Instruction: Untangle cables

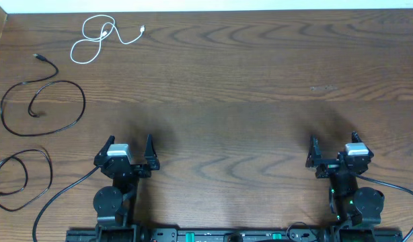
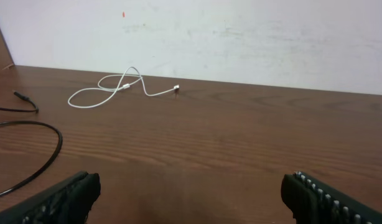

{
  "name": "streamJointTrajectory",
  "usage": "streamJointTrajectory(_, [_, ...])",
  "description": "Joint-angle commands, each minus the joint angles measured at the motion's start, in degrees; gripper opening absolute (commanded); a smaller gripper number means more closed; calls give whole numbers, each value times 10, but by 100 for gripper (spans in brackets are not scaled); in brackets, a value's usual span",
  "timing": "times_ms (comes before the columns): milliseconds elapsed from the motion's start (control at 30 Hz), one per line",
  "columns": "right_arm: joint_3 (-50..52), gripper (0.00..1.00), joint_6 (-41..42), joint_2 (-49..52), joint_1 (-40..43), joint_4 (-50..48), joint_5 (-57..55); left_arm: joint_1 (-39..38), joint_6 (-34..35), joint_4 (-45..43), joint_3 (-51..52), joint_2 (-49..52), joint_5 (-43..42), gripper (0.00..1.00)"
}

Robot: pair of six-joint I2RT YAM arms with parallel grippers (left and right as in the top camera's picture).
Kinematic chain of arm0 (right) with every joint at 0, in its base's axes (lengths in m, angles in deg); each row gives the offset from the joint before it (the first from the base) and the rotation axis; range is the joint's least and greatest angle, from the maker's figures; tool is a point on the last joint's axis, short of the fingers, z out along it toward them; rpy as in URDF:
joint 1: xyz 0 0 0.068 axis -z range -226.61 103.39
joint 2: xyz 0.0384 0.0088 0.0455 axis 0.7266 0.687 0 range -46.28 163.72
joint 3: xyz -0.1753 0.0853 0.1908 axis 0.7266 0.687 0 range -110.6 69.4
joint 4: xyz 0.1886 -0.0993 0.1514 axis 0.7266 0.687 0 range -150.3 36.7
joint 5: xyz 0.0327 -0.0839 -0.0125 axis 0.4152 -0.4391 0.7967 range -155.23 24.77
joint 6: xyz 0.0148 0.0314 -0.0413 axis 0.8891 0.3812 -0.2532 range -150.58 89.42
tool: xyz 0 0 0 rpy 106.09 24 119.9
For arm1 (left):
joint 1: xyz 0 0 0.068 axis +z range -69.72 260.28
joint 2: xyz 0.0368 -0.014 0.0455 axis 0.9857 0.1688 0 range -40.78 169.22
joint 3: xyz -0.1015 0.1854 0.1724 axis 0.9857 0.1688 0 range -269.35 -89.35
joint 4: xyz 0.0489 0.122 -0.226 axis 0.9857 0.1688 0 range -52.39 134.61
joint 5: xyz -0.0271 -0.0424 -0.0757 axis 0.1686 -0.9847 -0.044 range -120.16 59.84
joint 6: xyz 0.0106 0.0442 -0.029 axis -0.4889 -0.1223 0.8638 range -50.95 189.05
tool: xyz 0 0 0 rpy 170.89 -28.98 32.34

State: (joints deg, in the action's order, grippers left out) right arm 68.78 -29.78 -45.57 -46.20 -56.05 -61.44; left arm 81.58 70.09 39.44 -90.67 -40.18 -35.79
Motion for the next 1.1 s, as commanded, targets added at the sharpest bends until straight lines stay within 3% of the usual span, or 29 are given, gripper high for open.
streamJointTrajectory(0, [3, 99, -9, -4, -2, 0, -4, 2, -10, 18, 11, -4, -6, 99])
streamJointTrajectory(1067, [3, 99, -9, -4, -1, -1, -2, 3, -10, 18, 11, -4, 10, 99])
